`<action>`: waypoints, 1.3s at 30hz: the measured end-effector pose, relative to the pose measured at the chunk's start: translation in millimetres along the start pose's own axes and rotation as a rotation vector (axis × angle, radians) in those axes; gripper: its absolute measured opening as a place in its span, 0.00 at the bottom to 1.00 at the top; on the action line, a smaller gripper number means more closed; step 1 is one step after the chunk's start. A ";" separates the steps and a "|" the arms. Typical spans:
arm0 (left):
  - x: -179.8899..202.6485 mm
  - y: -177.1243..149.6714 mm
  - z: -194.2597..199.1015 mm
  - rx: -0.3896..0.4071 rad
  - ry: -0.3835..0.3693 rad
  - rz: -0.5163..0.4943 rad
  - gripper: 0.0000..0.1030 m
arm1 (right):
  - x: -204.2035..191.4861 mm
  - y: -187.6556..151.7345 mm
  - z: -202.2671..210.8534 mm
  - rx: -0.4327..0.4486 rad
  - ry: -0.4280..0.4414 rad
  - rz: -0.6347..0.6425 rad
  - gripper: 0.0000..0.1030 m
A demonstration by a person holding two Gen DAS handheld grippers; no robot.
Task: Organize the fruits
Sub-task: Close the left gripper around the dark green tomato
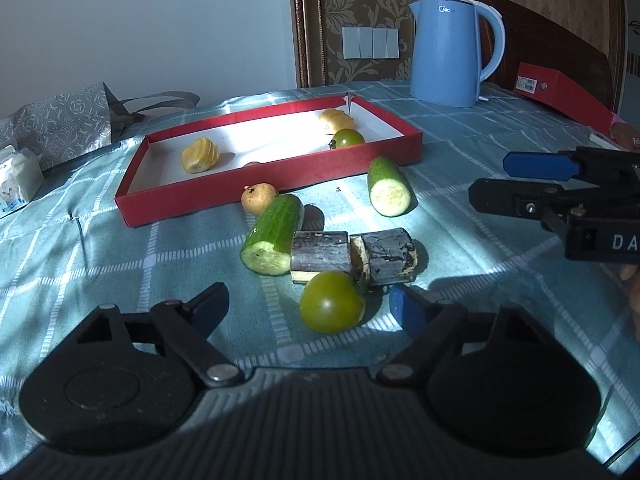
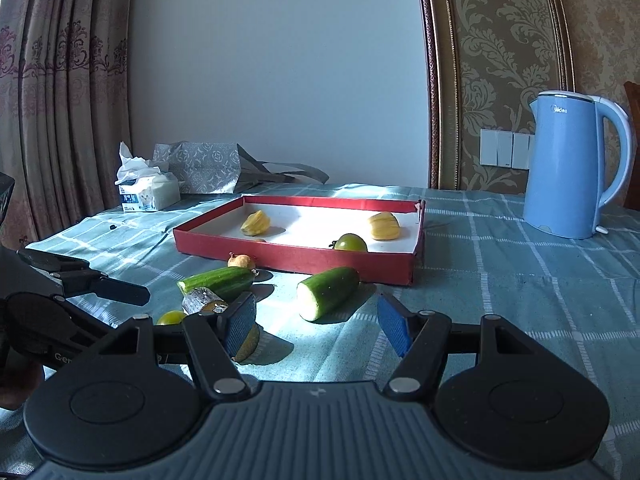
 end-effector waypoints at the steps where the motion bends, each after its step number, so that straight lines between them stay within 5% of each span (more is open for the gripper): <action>1: 0.1 -0.1 -1.3 -0.006 -0.009 0.003 0.82 | 0.7 -0.4 0.2 0.000 0.002 -0.004 0.65; 13: 4.3 -1.6 -6.0 -0.024 -0.015 0.023 0.80 | 0.1 -2.5 -2.3 -0.006 0.007 -0.010 0.65; 17: -0.9 -0.9 -8.7 -0.054 -0.036 0.039 0.60 | -1.0 -3.0 -2.8 -0.004 0.005 -0.009 0.65; 27: 0.6 0.6 -7.2 -0.050 -0.055 0.031 0.35 | -8.5 -4.4 -5.8 -0.021 0.017 0.005 0.65; 33: -5.2 -0.7 -6.0 -0.058 -0.065 0.059 0.31 | -14.9 -4.0 -9.0 -0.050 0.023 0.027 0.65; 39: -20.1 -4.5 -5.3 -0.057 0.019 0.094 0.31 | -32.2 -5.1 -20.9 -0.087 0.043 0.069 0.65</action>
Point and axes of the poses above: each gripper's, at about its wrist camera, not at the fingertips, and z roughly against the way its jaws point, x to its right, y to its top, the point moved 1 cm from there along -z, roughly the way its jaws point, and after that the axes turned 15 degrees about y, right-handed, at the moved point
